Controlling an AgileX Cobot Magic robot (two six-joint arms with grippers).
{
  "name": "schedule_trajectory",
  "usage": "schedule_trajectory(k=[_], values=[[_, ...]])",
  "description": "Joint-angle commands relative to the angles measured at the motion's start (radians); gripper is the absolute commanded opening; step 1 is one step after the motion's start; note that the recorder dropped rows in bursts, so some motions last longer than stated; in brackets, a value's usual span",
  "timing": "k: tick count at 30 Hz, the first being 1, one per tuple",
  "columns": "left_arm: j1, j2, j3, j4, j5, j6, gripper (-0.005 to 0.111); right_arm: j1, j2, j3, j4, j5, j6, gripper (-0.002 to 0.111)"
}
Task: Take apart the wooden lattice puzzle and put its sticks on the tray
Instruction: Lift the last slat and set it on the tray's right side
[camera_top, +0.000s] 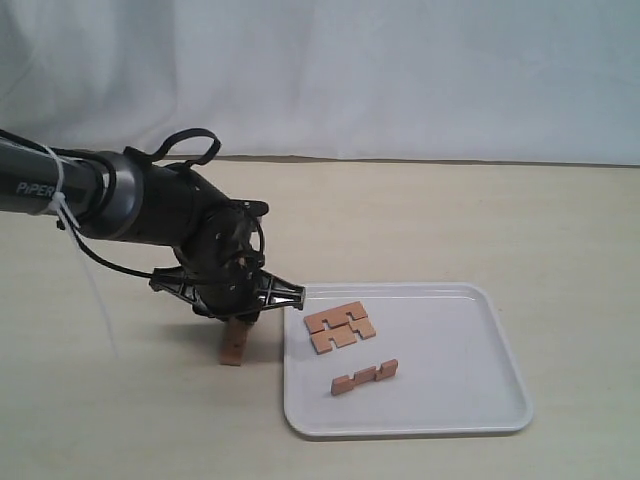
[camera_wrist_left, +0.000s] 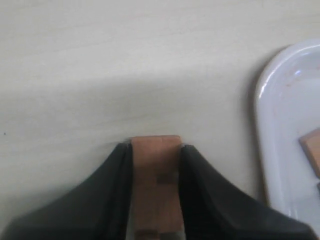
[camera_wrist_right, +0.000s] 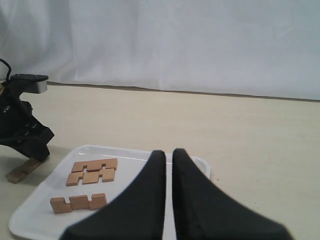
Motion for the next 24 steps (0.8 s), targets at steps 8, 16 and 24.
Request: schedule_trajectory(k=[8,16,24], values=[[-0.068,-0.135,-0.143,-0.055,-0.005,0.216,0.000,-0.001,-0.004,0.000,-0.001,-0.005,-0.005,0.005],[-0.182,-0.010,-0.334,-0.121,-0.030,0.215,0.000,-0.001,-0.004,0.000,-0.001,-0.005,-0.005,0.005],[-0.259,0.166,-0.456,-0.199,-0.080,0.166,0.000,-0.001,-0.004,0.000,-0.001,-0.005,-0.005,0.005]])
